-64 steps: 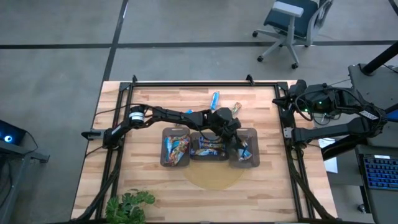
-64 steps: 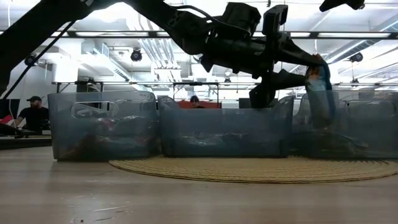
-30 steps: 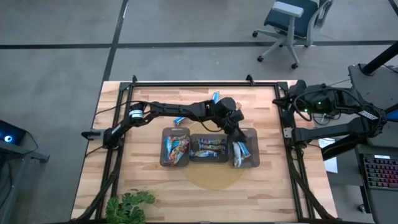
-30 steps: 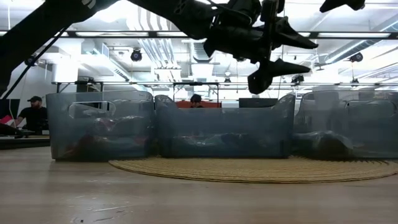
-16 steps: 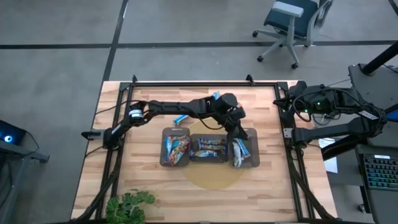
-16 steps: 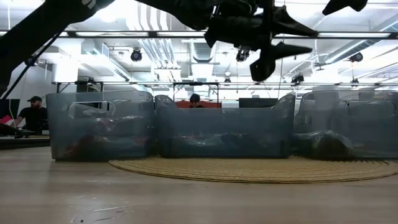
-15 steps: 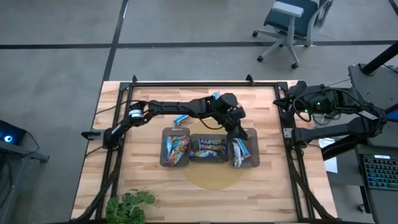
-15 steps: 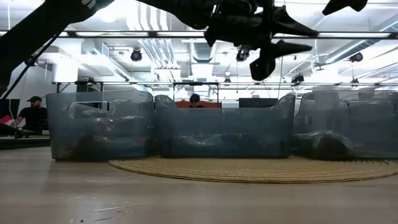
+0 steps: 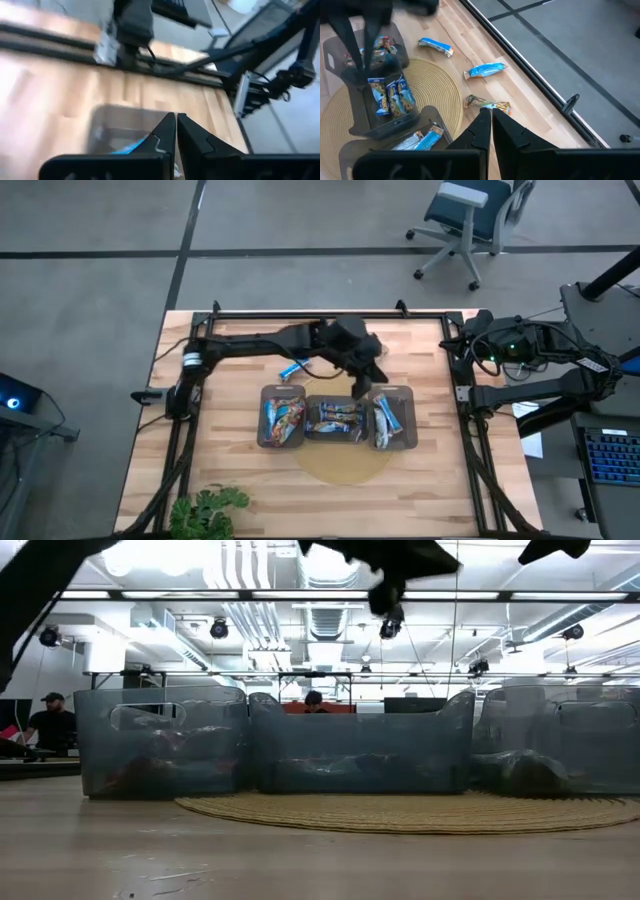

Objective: Pick and place Granola Bars by type
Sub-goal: Put the orange granola bar into the right black bin

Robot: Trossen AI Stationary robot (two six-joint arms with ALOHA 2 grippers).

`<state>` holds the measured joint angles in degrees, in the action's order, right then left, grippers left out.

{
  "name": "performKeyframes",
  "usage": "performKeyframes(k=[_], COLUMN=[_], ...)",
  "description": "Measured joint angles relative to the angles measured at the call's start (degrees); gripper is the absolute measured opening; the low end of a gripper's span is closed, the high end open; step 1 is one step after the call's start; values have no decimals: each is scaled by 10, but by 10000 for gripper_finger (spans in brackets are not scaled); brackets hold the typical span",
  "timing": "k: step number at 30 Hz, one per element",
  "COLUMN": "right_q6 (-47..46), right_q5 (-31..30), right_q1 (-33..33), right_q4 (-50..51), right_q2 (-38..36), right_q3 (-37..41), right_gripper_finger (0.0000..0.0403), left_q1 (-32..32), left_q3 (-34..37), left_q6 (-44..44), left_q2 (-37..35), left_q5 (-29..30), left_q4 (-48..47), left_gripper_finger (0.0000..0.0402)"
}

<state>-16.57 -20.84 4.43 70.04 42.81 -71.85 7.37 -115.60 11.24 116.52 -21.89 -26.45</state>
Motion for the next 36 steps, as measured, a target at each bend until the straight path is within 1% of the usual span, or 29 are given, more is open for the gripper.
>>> performKeyframes(k=[5,9,15,18,24,27,31,36], right_q6=[1,-1,-2,-4,-14,-14,-14,-25], right_q5=[0,0,-1,-1,-1,-2,-6,-6], right_q1=[0,0,0,0,0,0,7,35], right_q4=[0,0,-1,-4,-6,-18,-47,-59], right_q2=[0,0,0,0,2,5,14,39], right_q3=[0,0,0,1,1,3,3,-2], right_gripper_finger=[8,8,8,8,8,8,8,8], left_q1=[0,0,1,1,1,1,1,0], left_q3=[30,86,219,293,439,502,550,575], left_q6=[-32,-40,-17,5,36,50,69,70], left_q2=[-70,-130,-220,-270,-386,-443,-511,-560], left_q5=[53,113,179,199,228,249,273,302], left_q4=[-6,-5,4,47,163,198,209,208], left_gripper_finger=[0,0,0,0,0,0,0,0])
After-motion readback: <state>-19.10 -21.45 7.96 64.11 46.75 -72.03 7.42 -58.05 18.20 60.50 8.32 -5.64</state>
